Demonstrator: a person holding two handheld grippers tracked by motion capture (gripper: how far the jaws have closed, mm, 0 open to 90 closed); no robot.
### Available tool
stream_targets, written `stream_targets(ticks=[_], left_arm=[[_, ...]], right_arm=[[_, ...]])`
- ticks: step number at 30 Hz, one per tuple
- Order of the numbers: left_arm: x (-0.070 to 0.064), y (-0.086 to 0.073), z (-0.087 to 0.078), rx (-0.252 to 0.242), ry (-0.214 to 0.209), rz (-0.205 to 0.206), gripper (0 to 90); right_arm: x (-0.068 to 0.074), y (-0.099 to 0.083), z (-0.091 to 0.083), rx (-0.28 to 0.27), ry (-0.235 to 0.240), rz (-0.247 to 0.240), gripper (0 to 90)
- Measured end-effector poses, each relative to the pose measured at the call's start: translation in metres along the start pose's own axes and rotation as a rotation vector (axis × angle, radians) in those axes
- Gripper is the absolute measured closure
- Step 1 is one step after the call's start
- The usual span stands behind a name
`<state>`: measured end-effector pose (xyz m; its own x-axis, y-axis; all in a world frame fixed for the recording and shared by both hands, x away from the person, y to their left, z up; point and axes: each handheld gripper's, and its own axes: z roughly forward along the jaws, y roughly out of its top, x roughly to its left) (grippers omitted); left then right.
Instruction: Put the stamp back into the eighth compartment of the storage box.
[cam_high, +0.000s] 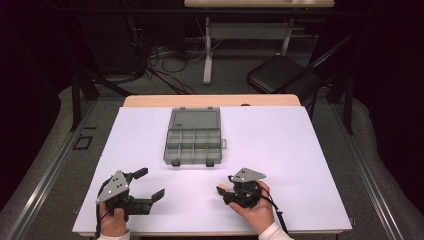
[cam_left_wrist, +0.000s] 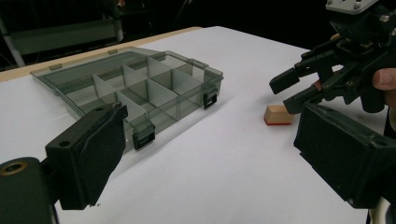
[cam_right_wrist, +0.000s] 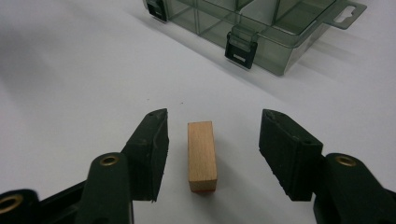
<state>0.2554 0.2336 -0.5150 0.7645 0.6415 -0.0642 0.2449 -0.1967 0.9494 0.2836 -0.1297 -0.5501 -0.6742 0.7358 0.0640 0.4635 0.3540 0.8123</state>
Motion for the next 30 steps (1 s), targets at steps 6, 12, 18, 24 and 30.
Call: stream_targets(ticks=[6, 12, 18, 24, 30], left_arm=[[0.0001, -0.0001, 0.0002, 0.002, -0.002, 0.001, 9.1], [0.0005, -0.0002, 0.0002, 0.008, -0.003, -0.003, 9.1], [0.0012, -0.0005, 0.0004, 0.007, -0.007, -0.008, 9.1], [0.0012, -0.0007, 0.0008, 0.007, -0.006, -0.009, 9.1], [0.0015, -0.0008, 0.0009, 0.009, -0.011, -0.010, 9.1]], right_arm=[[0.0003, -0.0017, 0.0008, -0.001, 0.004, -0.002, 48.0], [0.0008, -0.0022, 0.0017, 0.001, 0.001, -0.005, 49.8], [0.0033, -0.0041, 0.0051, 0.014, 0.008, -0.018, 54.5], [0.0046, -0.0055, 0.0083, 0.029, 0.009, -0.025, 60.9], [0.0056, -0.0063, 0.0101, 0.043, 0.006, -0.035, 65.3]])
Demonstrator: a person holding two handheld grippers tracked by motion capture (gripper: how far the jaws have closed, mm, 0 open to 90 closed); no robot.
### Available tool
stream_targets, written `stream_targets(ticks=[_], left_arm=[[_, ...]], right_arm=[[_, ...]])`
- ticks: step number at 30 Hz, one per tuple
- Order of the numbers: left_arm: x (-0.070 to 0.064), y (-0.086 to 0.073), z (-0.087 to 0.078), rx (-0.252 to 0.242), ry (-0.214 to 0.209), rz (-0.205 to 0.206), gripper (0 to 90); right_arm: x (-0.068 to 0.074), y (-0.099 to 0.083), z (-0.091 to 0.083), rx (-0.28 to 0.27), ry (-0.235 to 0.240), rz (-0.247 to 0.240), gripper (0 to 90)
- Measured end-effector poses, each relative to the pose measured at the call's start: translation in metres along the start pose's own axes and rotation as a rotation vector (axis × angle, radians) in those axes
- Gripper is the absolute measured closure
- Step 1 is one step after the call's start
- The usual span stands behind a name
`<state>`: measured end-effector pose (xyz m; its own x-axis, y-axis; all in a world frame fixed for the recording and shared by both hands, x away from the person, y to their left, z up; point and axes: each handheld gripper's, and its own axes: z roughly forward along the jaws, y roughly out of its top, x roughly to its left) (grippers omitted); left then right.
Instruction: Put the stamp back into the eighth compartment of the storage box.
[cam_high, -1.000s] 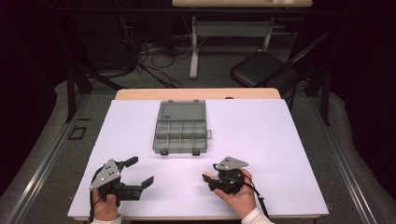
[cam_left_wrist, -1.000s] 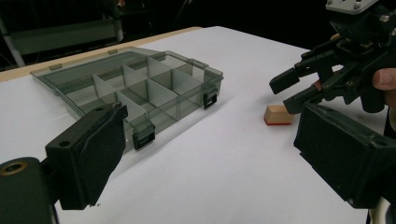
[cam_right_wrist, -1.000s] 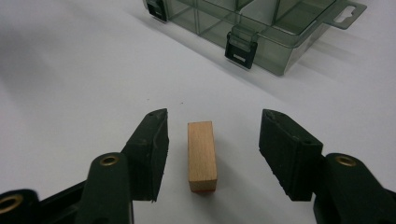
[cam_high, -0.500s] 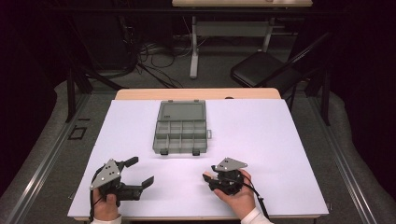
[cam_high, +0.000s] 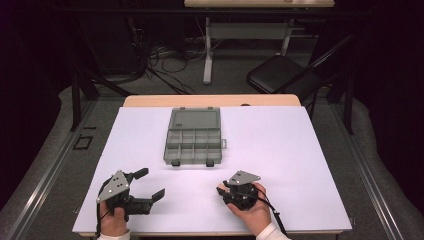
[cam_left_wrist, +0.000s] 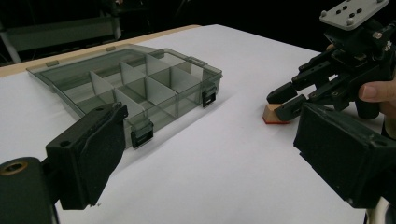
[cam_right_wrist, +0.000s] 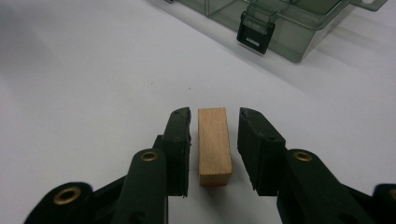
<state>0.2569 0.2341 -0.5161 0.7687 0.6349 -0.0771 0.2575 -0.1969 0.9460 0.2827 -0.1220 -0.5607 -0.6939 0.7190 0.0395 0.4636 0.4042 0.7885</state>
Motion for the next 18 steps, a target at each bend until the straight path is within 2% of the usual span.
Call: stream_targets(ticks=[18], left_arm=[[0.0002, -0.0001, 0.0001, 0.002, 0.001, -0.001, 9.1]], right_arm=[[0.0022, -0.0027, 0.0027, 0.017, -0.011, -0.012, 71.9]])
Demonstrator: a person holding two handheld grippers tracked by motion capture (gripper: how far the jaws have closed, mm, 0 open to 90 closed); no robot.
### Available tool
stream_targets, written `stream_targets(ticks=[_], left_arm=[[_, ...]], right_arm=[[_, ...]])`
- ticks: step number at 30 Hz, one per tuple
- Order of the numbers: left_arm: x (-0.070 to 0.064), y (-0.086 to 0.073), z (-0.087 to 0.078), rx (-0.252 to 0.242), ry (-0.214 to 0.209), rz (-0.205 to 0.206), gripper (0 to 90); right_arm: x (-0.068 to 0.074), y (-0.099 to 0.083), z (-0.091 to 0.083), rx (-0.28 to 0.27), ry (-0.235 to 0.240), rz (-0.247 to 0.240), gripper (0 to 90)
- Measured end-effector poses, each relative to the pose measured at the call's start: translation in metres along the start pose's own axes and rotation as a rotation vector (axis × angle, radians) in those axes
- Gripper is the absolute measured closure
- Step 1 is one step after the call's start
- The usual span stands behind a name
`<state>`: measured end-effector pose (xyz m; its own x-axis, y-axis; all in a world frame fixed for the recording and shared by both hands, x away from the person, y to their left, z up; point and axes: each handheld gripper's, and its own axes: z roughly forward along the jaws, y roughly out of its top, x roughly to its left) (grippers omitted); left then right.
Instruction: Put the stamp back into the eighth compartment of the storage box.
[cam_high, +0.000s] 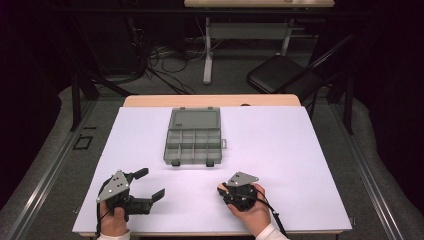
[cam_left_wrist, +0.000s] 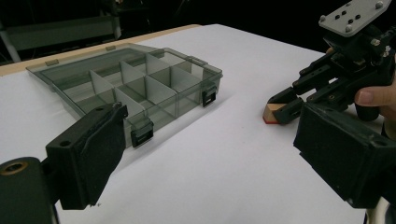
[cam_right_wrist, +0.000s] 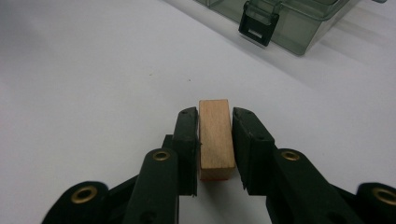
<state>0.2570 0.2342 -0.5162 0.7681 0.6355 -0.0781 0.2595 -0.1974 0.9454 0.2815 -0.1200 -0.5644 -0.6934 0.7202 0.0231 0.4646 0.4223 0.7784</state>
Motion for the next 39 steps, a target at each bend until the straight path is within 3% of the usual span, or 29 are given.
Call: stream_targets(ticks=[29, 39], left_arm=[[0.0000, 0.0000, 0.0000, 0.000, 0.004, 0.001, 9.2], [0.0002, -0.0001, -0.0001, 0.001, 0.005, -0.001, 9.2]], right_arm=[[0.0018, -0.0013, 0.0012, 0.005, -0.011, -0.010, 75.6], [-0.0003, 0.0012, -0.0036, -0.017, -0.010, -0.006, 75.6]])
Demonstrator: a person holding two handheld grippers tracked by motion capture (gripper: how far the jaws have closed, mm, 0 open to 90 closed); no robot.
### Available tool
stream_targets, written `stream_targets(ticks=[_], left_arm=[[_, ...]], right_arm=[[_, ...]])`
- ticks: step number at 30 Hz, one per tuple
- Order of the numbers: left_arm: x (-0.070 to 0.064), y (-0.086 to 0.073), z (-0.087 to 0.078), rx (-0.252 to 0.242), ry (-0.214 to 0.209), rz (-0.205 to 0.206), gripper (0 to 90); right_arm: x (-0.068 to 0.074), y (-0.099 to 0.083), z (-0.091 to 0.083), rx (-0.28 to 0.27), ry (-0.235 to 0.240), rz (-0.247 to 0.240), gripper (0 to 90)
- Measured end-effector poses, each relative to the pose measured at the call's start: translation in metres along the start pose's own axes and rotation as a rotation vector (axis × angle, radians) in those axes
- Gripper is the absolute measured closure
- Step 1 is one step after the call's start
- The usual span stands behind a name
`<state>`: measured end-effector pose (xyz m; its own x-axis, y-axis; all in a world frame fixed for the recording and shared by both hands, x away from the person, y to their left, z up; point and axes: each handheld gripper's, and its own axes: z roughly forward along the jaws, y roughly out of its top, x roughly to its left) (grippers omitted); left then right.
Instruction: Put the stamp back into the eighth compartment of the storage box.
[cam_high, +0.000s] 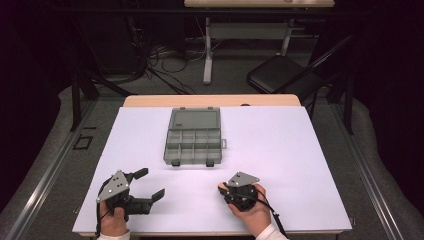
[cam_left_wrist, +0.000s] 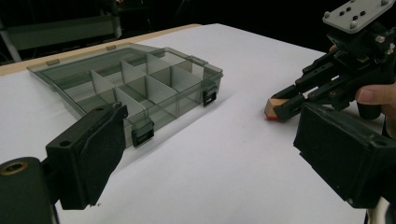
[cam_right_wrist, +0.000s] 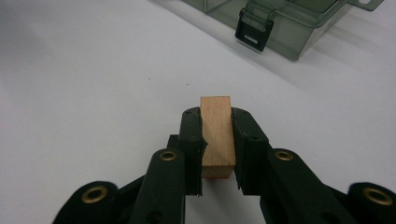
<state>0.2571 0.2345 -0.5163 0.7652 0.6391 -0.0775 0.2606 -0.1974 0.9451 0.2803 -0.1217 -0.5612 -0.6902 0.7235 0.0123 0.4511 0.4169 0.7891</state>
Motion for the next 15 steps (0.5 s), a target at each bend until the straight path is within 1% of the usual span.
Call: stream_targets(ticks=[12, 15], left_arm=[[0.000, 0.000, 0.000, 0.000, 0.000, 0.000, 9.2], [0.000, 0.000, 0.000, -0.001, 0.001, -0.002, 9.1]], right_arm=[[-0.004, 0.004, -0.009, -0.030, 0.001, 0.015, 75.6], [-0.006, 0.006, -0.013, -0.045, -0.001, 0.020, 75.6]])
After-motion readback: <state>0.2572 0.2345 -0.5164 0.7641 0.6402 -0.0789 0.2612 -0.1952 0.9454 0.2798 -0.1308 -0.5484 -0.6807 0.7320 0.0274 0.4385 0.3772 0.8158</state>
